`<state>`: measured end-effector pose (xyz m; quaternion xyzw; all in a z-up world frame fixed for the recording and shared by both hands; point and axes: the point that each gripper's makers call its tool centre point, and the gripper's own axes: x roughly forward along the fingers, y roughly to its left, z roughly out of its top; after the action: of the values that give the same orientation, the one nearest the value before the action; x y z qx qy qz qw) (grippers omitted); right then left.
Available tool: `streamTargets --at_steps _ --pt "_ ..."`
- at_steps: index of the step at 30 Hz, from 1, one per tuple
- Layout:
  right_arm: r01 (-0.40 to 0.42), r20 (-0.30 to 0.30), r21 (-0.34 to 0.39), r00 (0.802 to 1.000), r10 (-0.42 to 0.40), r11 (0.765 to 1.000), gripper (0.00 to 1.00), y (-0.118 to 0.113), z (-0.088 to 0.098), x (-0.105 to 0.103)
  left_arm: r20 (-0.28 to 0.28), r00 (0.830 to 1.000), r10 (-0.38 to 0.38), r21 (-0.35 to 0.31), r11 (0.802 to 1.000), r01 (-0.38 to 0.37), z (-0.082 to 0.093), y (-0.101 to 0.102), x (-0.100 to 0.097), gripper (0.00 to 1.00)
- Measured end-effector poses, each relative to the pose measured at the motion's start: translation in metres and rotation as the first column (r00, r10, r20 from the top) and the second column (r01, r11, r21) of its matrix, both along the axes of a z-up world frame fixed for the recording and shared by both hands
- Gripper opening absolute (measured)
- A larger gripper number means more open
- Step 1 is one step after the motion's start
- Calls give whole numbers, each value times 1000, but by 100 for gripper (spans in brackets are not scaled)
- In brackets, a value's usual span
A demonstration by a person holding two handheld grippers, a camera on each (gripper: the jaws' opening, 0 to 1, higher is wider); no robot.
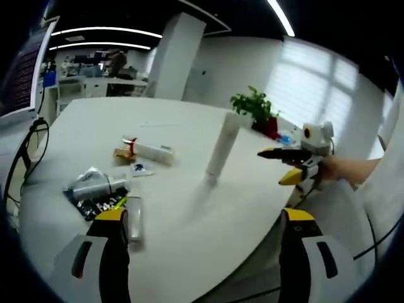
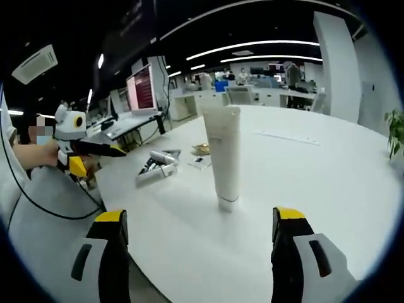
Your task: Arrange the skincare products in the storage area until every visible bottle or jar stands upright without overlapping.
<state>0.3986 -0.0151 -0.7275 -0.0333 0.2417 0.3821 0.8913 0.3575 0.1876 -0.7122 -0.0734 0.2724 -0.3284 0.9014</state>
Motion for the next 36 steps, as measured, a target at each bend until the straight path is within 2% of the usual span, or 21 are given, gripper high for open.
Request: streamTargets --at_steps 8,20,24,32,36 --pt "13 -19 -18 1000 -13 1000 93 -9 -8 6 -3 1000 10 -4 1000 -10 0 2 1 91" --pt "49 -40 -41 998 -51 998 93 -33 -16 26 -27 1000 14 -9 1000 -14 -4 4 2 88" --pt "30 -42 -60 999 -33 998 94 -33 -16 31 -27 1000 14 -14 1000 -14 -4 3 4 87" --pt "25 -27 -82 999 -27 996 93 -41 -12 48 -44 999 -8 -26 1000 7 -6 -4 3 87" --pt "27 -24 -98 999 -29 995 92 -48 -16 65 -52 998 -24 -31 999 23 -7 -8 0 87"
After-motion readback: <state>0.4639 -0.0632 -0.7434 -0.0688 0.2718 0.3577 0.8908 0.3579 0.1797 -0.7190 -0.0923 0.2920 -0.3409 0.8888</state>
